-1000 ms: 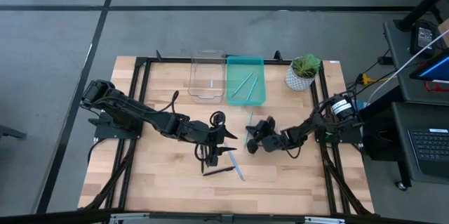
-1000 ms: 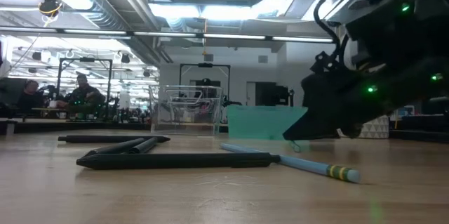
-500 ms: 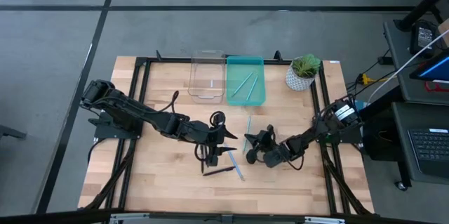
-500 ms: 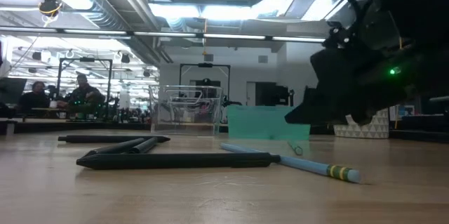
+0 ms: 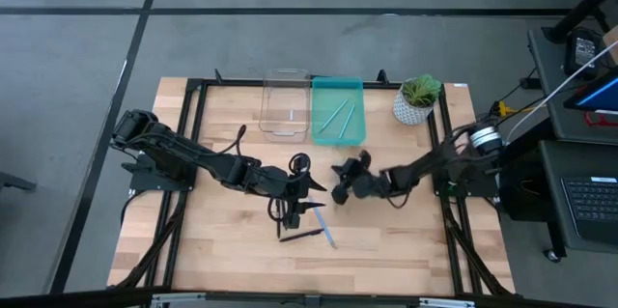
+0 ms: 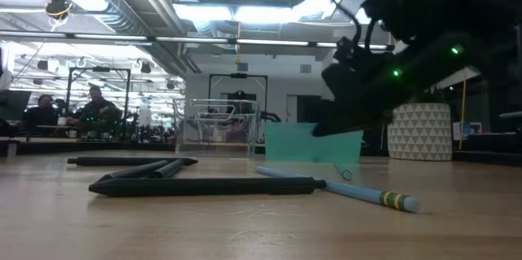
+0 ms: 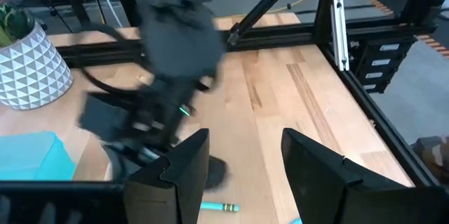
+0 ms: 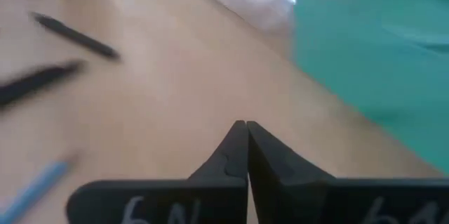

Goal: Sort pens & pencils
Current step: Put the light blue pencil into the light blue bin

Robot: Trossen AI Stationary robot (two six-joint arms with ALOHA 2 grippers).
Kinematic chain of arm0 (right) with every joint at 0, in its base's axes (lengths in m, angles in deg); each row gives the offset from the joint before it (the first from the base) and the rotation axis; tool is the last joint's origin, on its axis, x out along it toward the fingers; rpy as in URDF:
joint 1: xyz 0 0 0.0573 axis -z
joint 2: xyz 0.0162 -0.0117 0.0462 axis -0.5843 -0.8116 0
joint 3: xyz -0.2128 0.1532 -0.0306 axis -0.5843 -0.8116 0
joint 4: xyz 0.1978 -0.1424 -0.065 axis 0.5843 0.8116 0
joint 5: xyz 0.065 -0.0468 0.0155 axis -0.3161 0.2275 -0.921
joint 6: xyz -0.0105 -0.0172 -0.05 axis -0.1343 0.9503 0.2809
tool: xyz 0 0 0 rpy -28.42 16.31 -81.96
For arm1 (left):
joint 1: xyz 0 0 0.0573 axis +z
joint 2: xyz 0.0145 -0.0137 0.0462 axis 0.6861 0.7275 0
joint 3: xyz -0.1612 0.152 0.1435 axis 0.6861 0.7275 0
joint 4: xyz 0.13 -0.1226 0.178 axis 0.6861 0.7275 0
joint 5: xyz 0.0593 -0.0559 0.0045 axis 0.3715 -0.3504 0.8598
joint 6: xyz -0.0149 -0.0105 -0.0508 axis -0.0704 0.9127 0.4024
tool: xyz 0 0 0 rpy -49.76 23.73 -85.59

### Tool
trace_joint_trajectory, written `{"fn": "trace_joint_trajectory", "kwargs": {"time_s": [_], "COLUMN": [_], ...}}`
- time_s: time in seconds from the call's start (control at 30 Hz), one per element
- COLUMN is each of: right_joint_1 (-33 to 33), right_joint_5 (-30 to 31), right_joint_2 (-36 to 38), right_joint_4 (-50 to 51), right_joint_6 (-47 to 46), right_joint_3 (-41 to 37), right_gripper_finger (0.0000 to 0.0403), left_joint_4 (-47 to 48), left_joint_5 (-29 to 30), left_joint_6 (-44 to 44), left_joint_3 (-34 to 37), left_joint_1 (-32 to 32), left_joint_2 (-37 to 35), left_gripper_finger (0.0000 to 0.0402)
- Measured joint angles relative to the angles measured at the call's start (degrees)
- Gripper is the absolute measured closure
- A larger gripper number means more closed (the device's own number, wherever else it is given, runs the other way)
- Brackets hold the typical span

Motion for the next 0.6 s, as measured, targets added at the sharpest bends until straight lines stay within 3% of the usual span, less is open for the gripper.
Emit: {"fn": "trace_joint_trajectory", "kwargs": {"time_s": [0.13,0.27,0.43,0.6], "right_joint_1": [5.95,9.87,12.52,12.81], "right_joint_5": [-8.1,-16.09,-23.93,-24.66], "right_joint_2": [9.28,14.47,11.74,5.47], "right_joint_4": [20.3,28.42,36.87,45.57], "right_joint_6": [-6.58,-4.58,-3.57,-5.69], "right_joint_3": [0.91,4.58,10.86,15.9], "right_gripper_finger": [0.0402,0.0402,0.0402,0.0402], "left_joint_4": [3.79,10.61,14.27,14.52], "left_joint_5": [-0.75,-1.9,-2.43,-3.62], "left_joint_6": [0.63,4.09,6.51,6.51], "left_joint_3": [-0.02,-0.02,-0.02,-0.02], "left_joint_1": [0.0,0.0,-0.03,-0.15], "left_joint_2": [0.0,-0.28,-0.73,-0.74], "left_gripper_finger": [0.0228,0.0228,0.0228,0.0228]}}
